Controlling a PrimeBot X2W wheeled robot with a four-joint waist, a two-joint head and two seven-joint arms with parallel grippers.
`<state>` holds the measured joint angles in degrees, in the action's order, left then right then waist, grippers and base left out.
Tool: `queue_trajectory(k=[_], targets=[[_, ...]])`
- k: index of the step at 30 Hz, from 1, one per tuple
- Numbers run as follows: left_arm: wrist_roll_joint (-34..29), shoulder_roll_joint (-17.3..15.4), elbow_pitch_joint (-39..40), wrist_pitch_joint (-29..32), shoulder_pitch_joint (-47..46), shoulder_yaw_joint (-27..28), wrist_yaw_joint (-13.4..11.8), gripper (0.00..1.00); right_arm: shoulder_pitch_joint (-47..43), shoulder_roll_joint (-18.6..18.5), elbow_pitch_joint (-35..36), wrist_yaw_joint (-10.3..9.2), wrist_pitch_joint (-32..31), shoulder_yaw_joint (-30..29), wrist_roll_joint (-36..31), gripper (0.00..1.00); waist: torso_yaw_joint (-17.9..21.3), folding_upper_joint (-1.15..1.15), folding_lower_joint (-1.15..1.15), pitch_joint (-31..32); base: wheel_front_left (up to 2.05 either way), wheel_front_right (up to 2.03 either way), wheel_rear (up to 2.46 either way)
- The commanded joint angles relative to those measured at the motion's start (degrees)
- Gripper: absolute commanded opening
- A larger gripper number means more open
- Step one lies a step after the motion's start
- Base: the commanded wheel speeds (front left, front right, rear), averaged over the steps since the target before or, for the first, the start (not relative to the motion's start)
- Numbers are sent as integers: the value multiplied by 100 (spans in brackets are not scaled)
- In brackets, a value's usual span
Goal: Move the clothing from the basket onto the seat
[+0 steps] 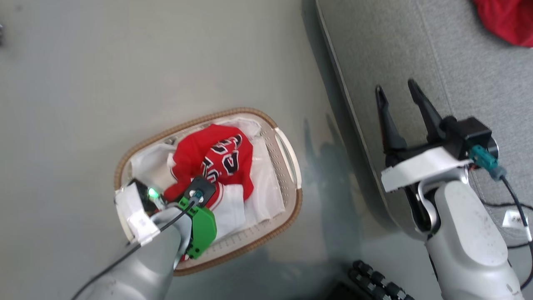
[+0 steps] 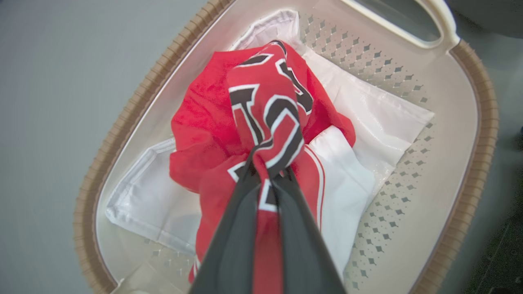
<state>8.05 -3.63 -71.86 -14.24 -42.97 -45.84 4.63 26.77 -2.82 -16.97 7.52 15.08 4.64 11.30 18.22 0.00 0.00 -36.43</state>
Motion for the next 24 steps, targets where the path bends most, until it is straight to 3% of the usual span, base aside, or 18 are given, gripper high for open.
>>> queue_trajectory(k=[1,5,14,24], targets=[[180,30,72,-60,231,104,24,0,-181,-29,-45,-6,12,-85,-37,100,-342,0,0,818,0,0,0],[501,70,450,-106,630,242,34,0,-547,-30,-160,-6,11,-150,-163,100,-537,0,0,1366,0,0,0],[1064,70,2212,-95,1505,434,-46,0,-1355,-27,-311,-6,12,-311,-325,100,-1009,0,0,2393,0,0,0],[1179,69,3907,-91,1831,898,-78,0,-1912,-27,-460,-6,11,-270,-331,100,-1348,0,0,3132,0,0,0]])
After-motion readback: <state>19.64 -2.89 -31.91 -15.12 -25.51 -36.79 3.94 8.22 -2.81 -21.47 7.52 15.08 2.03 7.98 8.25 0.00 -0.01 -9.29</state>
